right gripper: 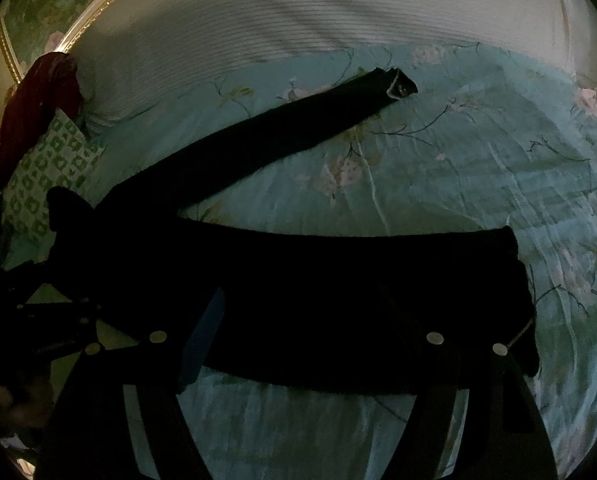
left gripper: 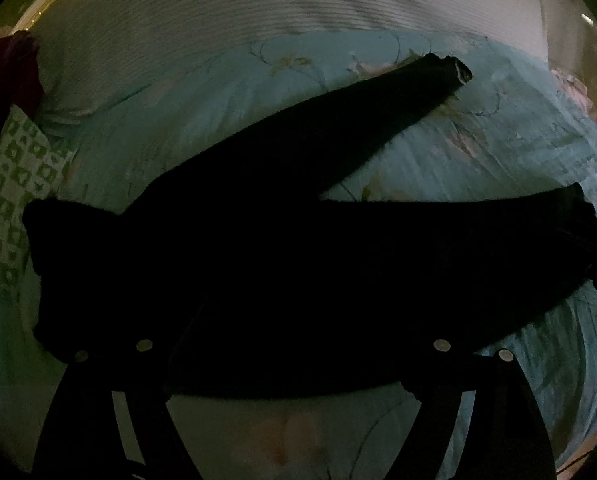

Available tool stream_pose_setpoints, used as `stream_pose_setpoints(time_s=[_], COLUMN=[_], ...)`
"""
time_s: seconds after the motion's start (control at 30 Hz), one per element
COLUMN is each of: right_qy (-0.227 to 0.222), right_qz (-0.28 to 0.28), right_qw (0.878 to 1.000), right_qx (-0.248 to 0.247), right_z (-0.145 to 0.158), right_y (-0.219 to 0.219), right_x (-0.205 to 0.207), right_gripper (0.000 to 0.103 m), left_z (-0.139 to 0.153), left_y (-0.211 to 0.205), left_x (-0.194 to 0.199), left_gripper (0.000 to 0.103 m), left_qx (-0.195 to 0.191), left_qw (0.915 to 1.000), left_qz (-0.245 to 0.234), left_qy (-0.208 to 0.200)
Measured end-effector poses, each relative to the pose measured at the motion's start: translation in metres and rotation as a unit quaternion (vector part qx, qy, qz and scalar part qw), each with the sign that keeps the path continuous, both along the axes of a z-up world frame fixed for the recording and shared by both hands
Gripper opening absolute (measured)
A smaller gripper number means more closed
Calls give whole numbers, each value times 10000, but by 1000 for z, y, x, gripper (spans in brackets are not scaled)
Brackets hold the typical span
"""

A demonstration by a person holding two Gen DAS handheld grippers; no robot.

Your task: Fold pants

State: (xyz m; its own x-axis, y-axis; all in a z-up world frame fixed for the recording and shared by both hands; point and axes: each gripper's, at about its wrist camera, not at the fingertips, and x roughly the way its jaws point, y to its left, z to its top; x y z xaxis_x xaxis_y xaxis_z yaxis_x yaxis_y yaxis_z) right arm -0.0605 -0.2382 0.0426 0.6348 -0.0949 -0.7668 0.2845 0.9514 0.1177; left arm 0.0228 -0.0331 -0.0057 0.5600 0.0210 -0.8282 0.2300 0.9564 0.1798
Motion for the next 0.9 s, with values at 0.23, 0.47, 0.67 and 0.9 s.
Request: stream_pose_setpoints(time_s=[0.23, 0.47, 0.67, 0.9], right_qy=[22, -138, -134, -187], right_qz=[-190, -385, -613, -950], right_qw=[9992, 9975, 9940, 9870], right_qx=[355, 582, 893, 1279], right_z=[3, 16, 19, 10], right_y=[-26, -59, -93, -136], right_x=[24, 67, 106, 146], right_gripper=[75, 75, 75, 75], left_z=[5, 5, -4, -19], left_y=[-12, -31, -50, -65], left_x=[34, 79, 112, 142], left_gripper=[82, 82, 82, 80], left_qx=[150, 261, 499, 760], left_qw=[9995, 9980, 9948, 9879], left_qz=[-278, -563, -862, -1276], left_qy=[58, 153, 222, 436])
